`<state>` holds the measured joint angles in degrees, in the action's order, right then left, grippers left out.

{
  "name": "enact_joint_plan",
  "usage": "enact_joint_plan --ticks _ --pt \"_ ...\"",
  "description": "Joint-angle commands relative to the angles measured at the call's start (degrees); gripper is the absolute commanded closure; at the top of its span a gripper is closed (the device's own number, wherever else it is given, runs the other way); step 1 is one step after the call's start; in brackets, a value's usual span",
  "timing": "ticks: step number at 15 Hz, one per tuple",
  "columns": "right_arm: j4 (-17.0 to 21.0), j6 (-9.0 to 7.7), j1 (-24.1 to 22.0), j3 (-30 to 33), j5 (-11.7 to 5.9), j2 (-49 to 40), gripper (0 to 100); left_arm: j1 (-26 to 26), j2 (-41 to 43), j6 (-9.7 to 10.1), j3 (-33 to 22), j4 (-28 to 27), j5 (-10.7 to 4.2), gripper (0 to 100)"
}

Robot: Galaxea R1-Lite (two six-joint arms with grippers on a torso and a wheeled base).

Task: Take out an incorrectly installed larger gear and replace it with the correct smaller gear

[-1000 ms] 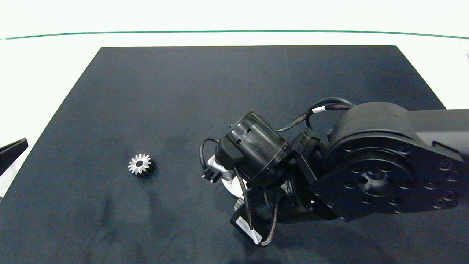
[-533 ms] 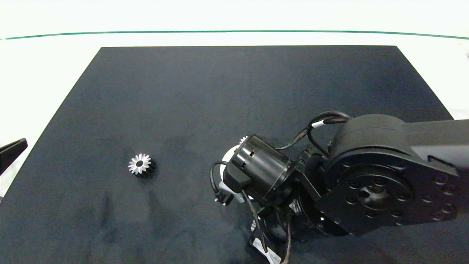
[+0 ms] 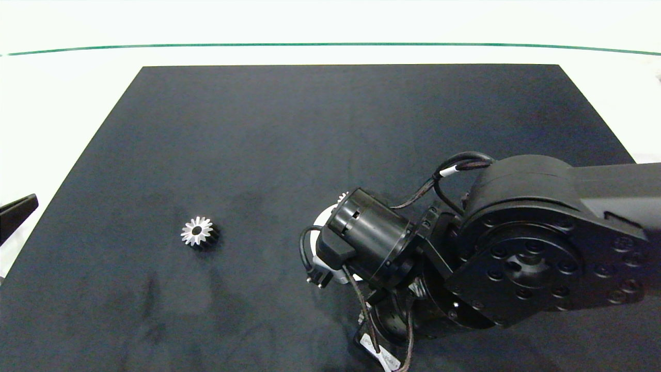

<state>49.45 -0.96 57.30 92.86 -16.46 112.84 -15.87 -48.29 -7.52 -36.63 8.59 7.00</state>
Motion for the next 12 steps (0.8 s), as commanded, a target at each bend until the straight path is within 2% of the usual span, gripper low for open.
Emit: enact_joint_plan --ticks 1,4,7,8,9,12 --pt "0.30 0.17 -0.08 -0.92 -0.15 0.37 78 -0.04 0.03 -0.04 -0.02 0.02 0.03 0" --pt "0.30 1.14 -0.43 -1.10 -0.33 0.81 78 -0.04 0.03 -0.04 0.07 0.02 0.03 0" --pt "0.30 1.14 -1.13 -1.80 -0.42 0.81 78 -0.04 0.12 -0.04 0.16 0.02 0.03 0" --pt "0.30 1.14 -1.22 -1.80 -1.30 0.81 78 -0.04 0.12 -0.04 0.16 0.02 0.03 0" --pt "0.30 1.14 -1.22 -1.54 -2.00 0.81 0 -0.04 0.12 -0.04 0.16 0.02 0.03 0" --pt "0.30 1.23 -1.40 -1.36 -2.00 0.63 0 -0.04 0.30 -0.04 0.16 0.02 0.03 0"
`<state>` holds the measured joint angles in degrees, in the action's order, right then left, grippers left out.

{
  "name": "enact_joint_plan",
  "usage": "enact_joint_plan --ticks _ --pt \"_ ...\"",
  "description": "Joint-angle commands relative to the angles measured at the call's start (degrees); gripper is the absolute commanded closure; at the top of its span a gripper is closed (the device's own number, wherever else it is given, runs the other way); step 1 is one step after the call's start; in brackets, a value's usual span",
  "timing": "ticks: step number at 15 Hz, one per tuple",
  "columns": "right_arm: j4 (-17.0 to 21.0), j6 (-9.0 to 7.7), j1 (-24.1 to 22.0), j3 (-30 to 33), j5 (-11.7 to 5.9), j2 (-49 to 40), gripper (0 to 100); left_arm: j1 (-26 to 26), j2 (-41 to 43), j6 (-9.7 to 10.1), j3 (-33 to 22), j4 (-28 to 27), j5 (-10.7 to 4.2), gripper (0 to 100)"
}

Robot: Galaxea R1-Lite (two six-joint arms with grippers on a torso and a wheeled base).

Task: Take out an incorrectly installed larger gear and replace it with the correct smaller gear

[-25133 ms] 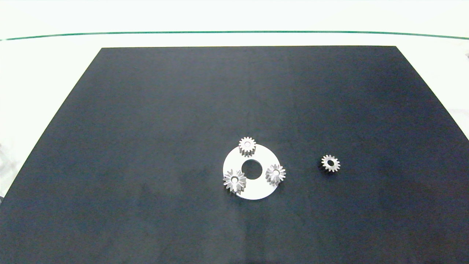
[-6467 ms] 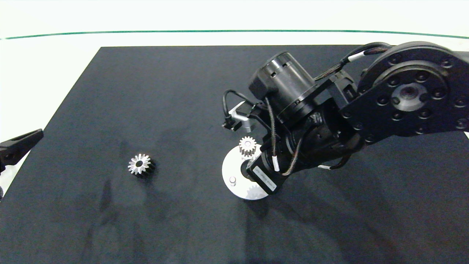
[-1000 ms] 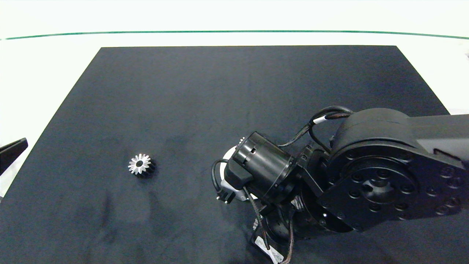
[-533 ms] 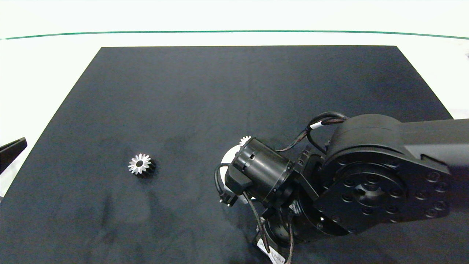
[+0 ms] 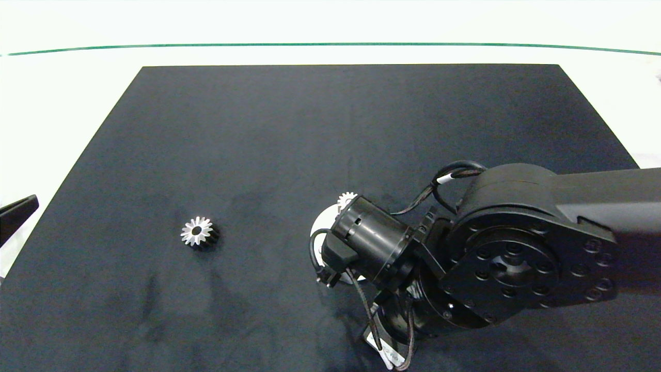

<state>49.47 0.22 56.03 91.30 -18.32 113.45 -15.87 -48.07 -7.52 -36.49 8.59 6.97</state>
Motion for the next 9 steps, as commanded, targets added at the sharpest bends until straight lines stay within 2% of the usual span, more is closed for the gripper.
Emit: enact_joint_plan --ticks 1,7,8,9 --pt "0.19 0.04 -0.13 0.20 -0.13 -0.07 0 -0.04 0.17 -0.04 0.01 0.11 0.06 0" --pt "0.01 0.04 0.22 1.61 -0.31 -0.68 0 -0.04 0.61 -0.04 0.01 0.02 0.06 0" --pt "-0.07 0.22 0.40 2.40 -0.66 -0.95 0 -0.04 0.69 -0.04 0.01 0.11 0.06 0" --pt "-0.43 0.57 0.40 2.92 -2.07 -0.68 0 -0.04 0.78 -0.04 0.01 0.02 0.06 0"
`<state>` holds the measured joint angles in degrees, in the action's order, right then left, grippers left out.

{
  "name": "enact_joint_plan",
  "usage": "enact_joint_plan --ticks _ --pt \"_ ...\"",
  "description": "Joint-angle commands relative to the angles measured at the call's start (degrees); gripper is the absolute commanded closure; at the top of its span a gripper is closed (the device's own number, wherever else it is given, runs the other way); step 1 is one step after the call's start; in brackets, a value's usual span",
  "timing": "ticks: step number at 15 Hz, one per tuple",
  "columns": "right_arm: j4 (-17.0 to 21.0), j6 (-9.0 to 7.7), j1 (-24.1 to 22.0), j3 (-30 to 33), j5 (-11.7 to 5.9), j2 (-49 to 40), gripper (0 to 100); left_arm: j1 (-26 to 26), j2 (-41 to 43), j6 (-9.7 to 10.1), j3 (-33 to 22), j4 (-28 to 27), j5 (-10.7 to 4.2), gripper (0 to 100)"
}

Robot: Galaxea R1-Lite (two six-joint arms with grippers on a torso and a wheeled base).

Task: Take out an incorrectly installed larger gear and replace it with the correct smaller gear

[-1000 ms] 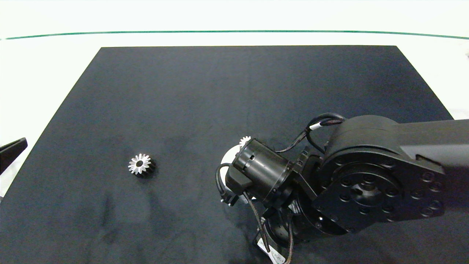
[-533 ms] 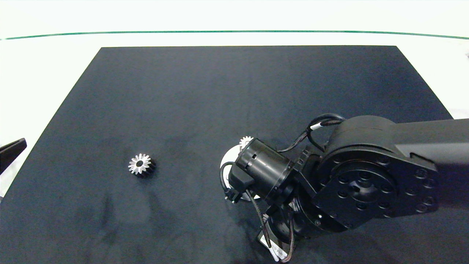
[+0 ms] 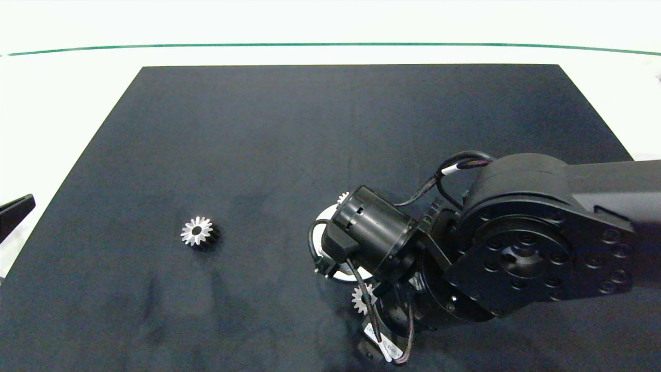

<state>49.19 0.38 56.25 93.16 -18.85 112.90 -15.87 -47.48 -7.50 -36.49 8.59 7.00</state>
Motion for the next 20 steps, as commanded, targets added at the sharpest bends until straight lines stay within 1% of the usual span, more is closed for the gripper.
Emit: enact_joint_plan --ticks 1,3,4,6,7,8,10,11,13,15,16,18,20 --pt "-0.94 0.76 0.18 1.32 -3.30 0.13 0 -0.04 0.37 -0.06 0.01 0.02 0.03 0" --pt "-2.61 0.68 0.27 1.23 -3.65 0.31 0 0.05 0.46 -0.06 0.01 0.11 0.03 0" --pt "-2.78 0.68 0.53 1.23 -3.83 0.48 0 -0.04 0.55 -0.06 0.01 0.02 0.03 0" --pt "-3.05 0.85 1.23 1.06 -3.39 1.27 0 -0.04 0.55 -0.06 0.01 0.02 0.03 0" --pt "-3.05 1.38 1.94 0.97 -3.39 1.54 0 -0.04 0.55 -0.06 0.01 0.02 0.03 0" --pt "-3.05 2.43 2.11 1.15 -3.48 2.06 0 -0.04 0.55 -0.06 0.01 0.02 0.03 0" --pt "-3.05 3.23 2.11 1.15 -3.65 2.94 0 -0.04 0.55 0.03 0.01 0.02 0.03 0" --pt "-3.13 3.23 2.11 1.23 -3.74 3.12 0 -0.04 0.55 0.03 0.01 0.02 0.03 0" --pt "-3.13 3.23 2.11 1.50 -4.53 3.29 0 -0.04 0.55 0.03 0.01 0.11 0.03 0" --pt "-3.66 3.23 2.02 1.32 -4.62 3.56 1 -0.04 0.64 -0.06 0.01 0.11 0.03 0" --pt "-4.01 3.84 1.94 1.23 -4.71 3.65 4 -0.04 0.64 0.03 0.01 0.11 0.03 0" --pt "-4.45 4.98 2.11 0.97 -4.80 3.73 7 -0.04 0.81 0.03 0.01 0.11 0.03 0" --pt "-5.68 6.30 2.38 0.27 -4.88 3.65 12 -0.04 0.90 0.03 0.01 0.11 0.03 0"
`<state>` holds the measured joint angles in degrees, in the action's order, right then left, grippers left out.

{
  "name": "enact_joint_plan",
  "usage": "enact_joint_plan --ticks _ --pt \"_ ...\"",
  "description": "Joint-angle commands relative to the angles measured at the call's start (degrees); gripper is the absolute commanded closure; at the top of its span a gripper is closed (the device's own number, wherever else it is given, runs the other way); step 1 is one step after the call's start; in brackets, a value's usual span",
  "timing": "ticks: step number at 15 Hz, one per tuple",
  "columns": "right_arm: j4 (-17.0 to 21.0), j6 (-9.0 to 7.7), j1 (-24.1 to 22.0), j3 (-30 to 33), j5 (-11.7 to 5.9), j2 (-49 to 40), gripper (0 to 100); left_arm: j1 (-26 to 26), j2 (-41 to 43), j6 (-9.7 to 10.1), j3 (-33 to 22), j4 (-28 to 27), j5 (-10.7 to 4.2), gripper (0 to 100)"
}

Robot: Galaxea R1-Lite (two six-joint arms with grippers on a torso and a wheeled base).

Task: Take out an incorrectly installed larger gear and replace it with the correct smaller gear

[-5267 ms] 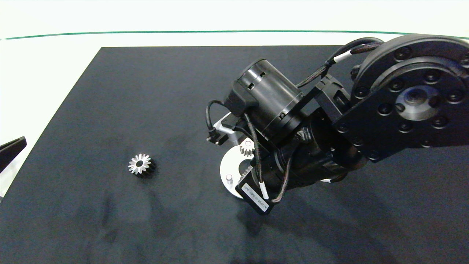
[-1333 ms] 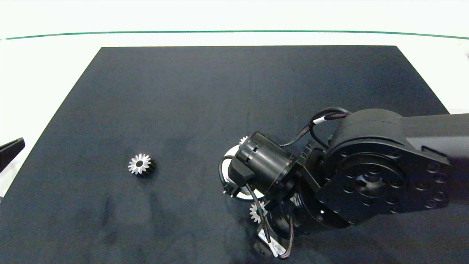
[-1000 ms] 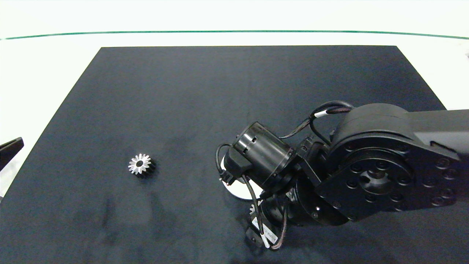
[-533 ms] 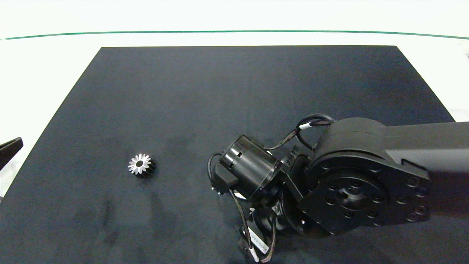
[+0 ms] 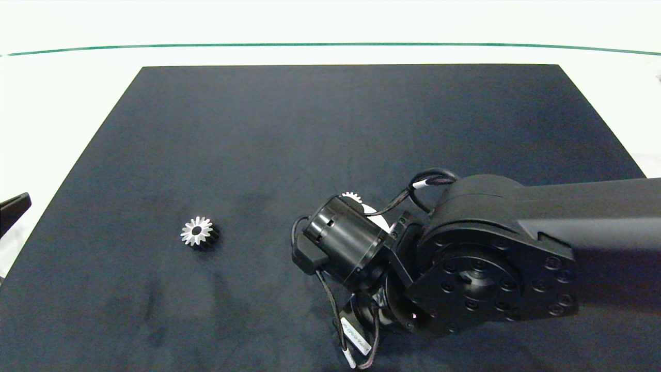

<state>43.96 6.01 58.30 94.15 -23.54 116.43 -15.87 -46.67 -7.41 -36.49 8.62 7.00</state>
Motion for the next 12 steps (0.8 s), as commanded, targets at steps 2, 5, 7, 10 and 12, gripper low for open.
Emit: enact_joint_plan --ticks 2,5,7,10,12 --pt "-2.56 0.85 0.85 -2.83 -0.19 -0.33 16 -0.04 0.17 -0.06 0.01 0.08 0.03 0" --pt "-5.46 0.85 0.85 -5.47 -0.98 -1.21 22 -0.04 0.35 -0.06 0.01 -0.01 0.03 0" --pt "-5.64 0.85 0.77 -5.99 -1.42 -1.74 25 -0.04 0.35 -0.06 0.01 -0.01 0.03 0" --pt "-6.43 0.85 0.68 -6.08 -2.04 -1.74 32 -0.04 0.61 -0.06 0.01 -0.01 0.03 0" --pt "-8.63 0.85 0.59 -6.96 -2.04 -1.56 36 -0.04 0.61 -0.06 0.01 0.08 0.03 0"
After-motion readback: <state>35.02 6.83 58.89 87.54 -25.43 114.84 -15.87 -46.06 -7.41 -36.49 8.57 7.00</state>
